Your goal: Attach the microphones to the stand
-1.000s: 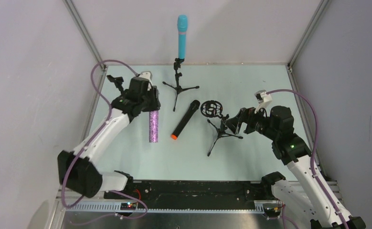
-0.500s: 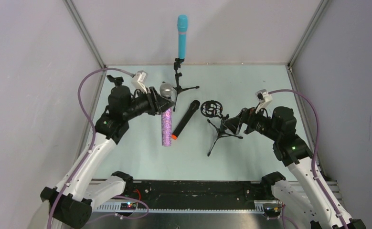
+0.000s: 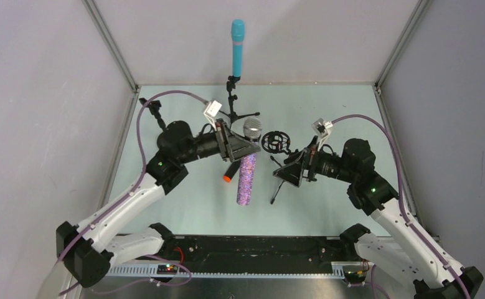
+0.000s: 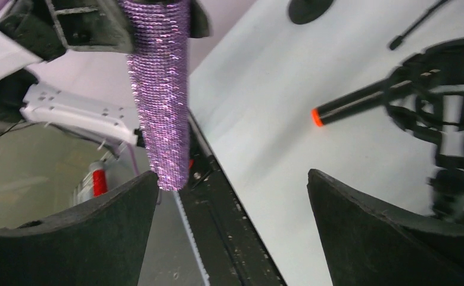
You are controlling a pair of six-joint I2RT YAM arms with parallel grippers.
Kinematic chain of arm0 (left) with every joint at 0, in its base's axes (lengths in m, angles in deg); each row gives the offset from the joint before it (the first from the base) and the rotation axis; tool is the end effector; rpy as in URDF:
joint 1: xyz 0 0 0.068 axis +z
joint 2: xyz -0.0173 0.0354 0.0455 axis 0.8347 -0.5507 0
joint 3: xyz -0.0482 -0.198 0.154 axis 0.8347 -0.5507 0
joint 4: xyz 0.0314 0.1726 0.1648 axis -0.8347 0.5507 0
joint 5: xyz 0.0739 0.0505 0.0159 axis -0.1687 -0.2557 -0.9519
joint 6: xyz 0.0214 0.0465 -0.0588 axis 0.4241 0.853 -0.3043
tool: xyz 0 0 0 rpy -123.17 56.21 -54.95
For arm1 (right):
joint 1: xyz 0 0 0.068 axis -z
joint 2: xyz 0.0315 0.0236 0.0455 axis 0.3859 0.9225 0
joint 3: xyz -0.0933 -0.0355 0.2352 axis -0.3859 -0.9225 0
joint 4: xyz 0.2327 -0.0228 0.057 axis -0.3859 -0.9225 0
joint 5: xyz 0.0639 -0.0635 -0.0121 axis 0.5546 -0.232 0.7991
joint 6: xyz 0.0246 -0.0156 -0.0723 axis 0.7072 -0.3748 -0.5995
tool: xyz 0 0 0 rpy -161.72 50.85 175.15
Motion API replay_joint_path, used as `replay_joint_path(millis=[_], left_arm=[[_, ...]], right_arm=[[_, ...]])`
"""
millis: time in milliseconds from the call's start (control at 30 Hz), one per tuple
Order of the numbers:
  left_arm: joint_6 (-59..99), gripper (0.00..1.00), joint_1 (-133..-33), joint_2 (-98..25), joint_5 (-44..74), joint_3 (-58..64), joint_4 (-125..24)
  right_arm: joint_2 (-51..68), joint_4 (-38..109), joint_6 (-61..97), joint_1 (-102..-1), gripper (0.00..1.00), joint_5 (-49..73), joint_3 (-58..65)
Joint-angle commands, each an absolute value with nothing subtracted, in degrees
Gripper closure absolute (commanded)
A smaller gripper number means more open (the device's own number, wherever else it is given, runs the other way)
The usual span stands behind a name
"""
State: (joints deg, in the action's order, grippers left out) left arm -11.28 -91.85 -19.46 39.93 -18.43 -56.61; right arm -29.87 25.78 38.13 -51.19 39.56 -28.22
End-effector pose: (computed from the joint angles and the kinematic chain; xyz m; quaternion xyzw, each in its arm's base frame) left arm 0.1820 -0.1734 0.3556 0.1602 0.6840 -0.5856 0.4044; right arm 0.1471 0.1237 0.3236 -0.2061 0.7245 0.4916 0.4369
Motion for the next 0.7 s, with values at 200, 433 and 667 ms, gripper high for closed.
replay_joint_path(millis=[200, 433, 667], left_arm=[[-13.2, 0.97, -98.7, -25.2, 39.2, -11.3, -66.5], [-14.4, 0.97, -101.8, -27.3, 38.4, -10.7, -69.4], [-14.4, 0.97, -103.1, -27.7, 37.6, -10.7, -70.8]], right_arm=[[-32.2, 45.9, 48.2, -56.9, 0.04, 44.5, -31.9], [-31.6, 49.8, 51.4, -58.1, 0.06, 41.7, -33.3], [-27.7, 55.8, 56.5, -59.6, 0.11, 42.4, -33.8]])
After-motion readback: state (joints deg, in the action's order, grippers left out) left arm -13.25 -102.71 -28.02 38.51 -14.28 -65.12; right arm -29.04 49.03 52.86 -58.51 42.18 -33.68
